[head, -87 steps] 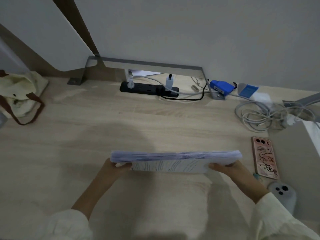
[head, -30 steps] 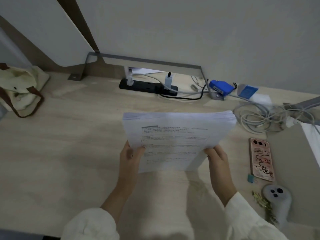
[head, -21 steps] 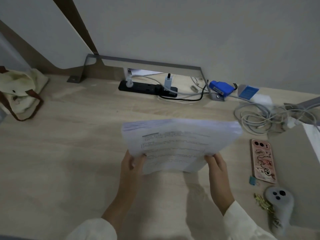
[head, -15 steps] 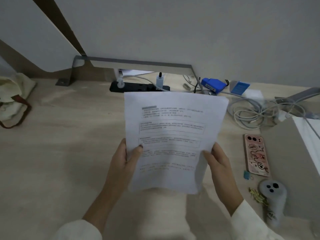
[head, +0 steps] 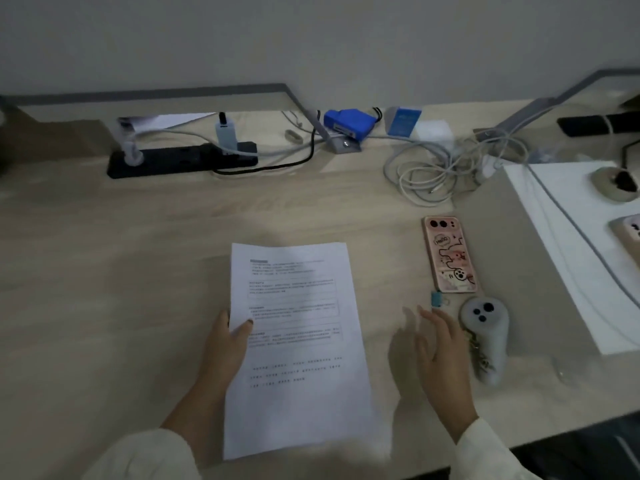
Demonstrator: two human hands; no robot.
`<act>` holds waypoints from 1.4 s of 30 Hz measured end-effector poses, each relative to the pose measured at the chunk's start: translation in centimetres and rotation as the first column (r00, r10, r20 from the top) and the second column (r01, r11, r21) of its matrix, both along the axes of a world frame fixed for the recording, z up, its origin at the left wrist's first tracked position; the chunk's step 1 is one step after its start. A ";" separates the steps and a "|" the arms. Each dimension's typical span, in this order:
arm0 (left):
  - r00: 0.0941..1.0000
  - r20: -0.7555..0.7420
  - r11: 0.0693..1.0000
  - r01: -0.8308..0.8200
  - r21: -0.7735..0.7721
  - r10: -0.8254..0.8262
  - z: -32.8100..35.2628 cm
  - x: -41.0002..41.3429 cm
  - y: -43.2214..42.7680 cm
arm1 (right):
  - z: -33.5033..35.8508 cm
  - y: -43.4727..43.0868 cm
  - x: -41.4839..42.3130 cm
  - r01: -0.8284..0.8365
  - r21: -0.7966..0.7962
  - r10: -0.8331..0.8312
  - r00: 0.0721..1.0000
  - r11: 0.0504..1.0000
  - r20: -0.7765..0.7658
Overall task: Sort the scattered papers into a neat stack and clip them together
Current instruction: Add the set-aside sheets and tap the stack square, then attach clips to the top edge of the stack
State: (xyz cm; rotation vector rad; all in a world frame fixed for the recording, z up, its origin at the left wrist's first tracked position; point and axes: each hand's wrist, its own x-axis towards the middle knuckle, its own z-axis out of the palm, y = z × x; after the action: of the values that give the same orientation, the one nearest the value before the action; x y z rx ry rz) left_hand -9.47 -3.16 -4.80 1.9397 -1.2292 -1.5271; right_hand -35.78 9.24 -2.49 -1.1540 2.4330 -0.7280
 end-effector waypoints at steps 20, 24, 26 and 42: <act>0.996 -0.083 0.999 -0.033 0.010 0.034 -0.5 0.2 0.1 | -2.6 -0.2 -1.5 0.042 -0.020 -0.043 0.994 0.999 -0.099; 0.996 -0.080 0.999 -0.049 0.015 0.050 -0.8 0.4 0.2 | -3.9 -1.7 -2.6 0.018 0.088 -0.014 0.999 0.996 -0.045; 0.995 -0.083 0.998 -0.063 0.004 0.063 -0.9 0.6 0.2 | -4.3 -2.4 -2.4 -0.009 0.080 0.012 0.999 0.997 -0.039; 0.979 0.027 0.972 -0.195 -0.132 0.200 0.2 8.6 -1.4 | -6.0 -11.6 9.2 -0.469 0.032 0.470 0.881 0.883 -0.055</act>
State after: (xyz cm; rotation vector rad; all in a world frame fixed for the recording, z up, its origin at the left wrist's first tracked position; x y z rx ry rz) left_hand -0.91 -4.54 -4.64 1.9522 -1.0854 -1.2840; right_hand -26.61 -2.38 -8.49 -1.6940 2.0633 -0.5194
